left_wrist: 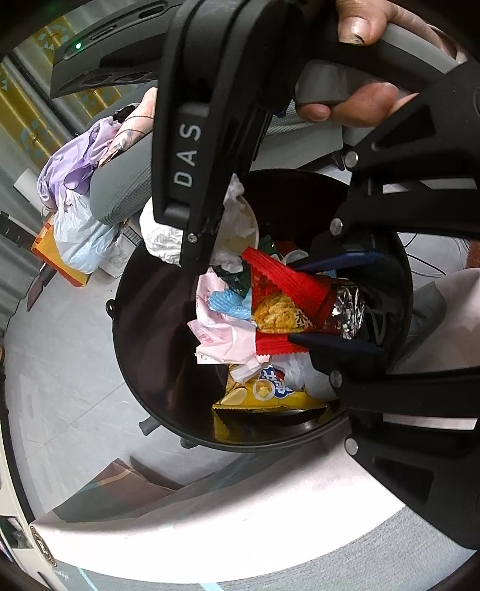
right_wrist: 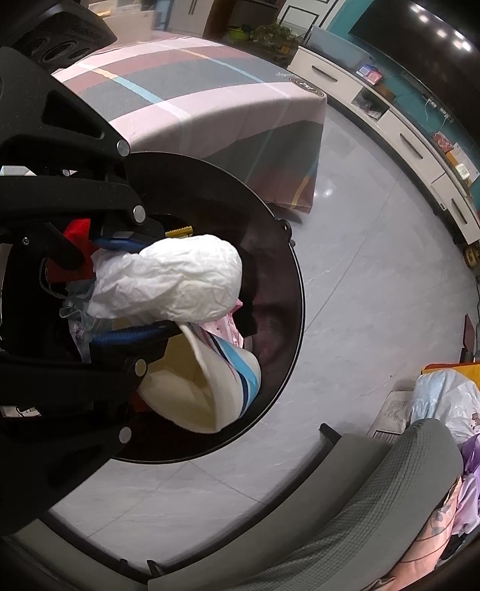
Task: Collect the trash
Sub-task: 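Open both tools over the bin, dropping the packet and tissue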
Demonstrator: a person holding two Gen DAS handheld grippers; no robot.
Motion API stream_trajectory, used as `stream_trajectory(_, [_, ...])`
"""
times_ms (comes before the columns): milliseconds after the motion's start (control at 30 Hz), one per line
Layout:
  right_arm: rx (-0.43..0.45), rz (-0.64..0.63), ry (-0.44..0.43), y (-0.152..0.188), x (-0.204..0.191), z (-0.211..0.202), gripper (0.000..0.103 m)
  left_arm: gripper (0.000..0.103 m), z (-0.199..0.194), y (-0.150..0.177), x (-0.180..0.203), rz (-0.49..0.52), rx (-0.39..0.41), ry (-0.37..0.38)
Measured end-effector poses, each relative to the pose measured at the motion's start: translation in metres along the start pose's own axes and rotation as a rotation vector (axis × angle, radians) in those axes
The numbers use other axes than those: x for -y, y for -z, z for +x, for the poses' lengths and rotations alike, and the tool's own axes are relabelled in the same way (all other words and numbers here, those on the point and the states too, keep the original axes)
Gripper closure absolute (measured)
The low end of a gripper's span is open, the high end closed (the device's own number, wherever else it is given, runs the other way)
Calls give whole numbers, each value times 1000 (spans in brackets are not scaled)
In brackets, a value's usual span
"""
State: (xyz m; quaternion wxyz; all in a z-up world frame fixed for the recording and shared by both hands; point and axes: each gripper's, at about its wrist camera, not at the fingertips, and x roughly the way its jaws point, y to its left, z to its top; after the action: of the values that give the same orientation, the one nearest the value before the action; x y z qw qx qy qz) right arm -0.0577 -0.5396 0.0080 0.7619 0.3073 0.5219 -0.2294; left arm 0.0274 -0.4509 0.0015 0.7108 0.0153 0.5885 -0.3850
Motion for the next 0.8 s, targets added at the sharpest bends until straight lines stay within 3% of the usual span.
stream_trajectory(300, [-11,-1,1,0,0,0,69,67,6,1,1,-6,-10,0])
stream_trajectory(567, [7,-2,-8,2,0,-6,56,63,4,1,1,-7,-2,4])
stream_trajectory(700, [21,-2,-15,4,-1,-11,52,58,-1,1,2,-1,12,1])
stream_trajectory(800, [37,0,-19,4,0,-16,47,48,-7,2,3,6,24,7])
